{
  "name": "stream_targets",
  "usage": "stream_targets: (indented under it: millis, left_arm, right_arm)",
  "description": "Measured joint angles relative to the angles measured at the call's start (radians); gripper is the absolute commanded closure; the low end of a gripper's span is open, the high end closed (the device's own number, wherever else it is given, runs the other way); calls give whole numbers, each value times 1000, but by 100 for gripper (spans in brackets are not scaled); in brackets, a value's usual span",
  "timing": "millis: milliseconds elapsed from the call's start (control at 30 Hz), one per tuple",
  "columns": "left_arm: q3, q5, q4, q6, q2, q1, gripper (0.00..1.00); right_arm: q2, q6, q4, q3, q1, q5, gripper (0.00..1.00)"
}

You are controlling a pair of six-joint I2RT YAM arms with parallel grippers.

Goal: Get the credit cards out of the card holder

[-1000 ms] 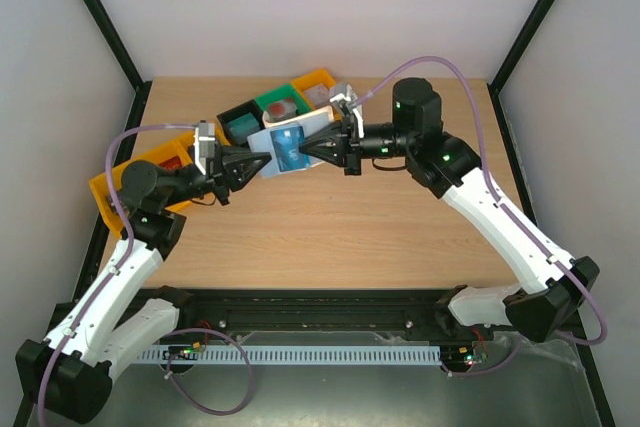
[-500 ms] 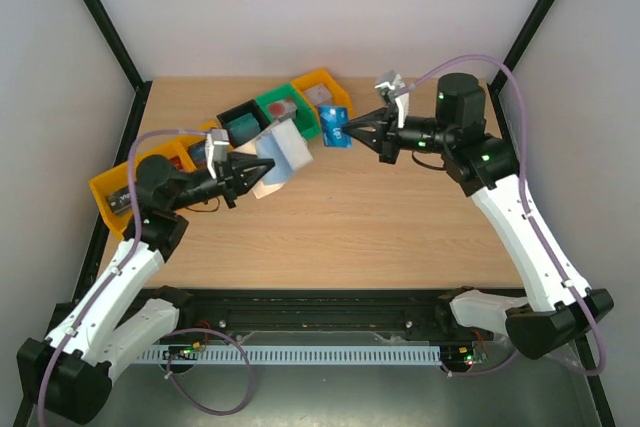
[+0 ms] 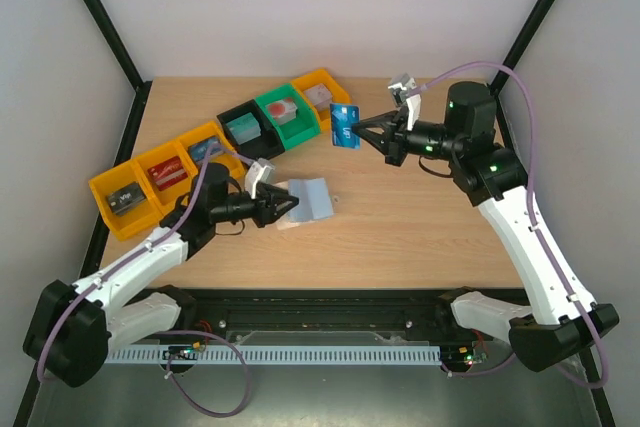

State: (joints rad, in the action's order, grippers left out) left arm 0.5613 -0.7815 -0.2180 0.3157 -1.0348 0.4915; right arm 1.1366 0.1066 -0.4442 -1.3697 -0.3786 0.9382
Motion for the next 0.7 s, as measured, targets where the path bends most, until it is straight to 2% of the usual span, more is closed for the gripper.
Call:
stream_targets:
  millis: [67,100,233,333,400,500,600,700]
  left_arm:
    - [-24,130,20,12,-14,-6,5]
    - [-38,205,42,10,-16,-19,1]
    - [-82,389,172,-23,58,-145,0]
    - [-83,409,190,-153,243,-196,1]
    - [-82,371,136,-309,408,-192,1]
    - [-82,320,29,-670,604,-159,1]
    - [-110,309,-74,-1092,661,-106,4]
    - [-180,289,-190,-1477,627,-82,8]
  right_arm:
    - [0,21,5,9,0,0,98]
    - [2,33,5,10,0,0,98]
    - [20,85,5,10,-3,6,98]
    - [51,116,2,10,-26,8,98]
    - [77,126,-6,6,-54,10,98]
    - [133,130,-39,-18,-108,14,98]
    - [184,133,-70,-56,-153,23,98]
    - [214,142,-84,-84,-195,53,98]
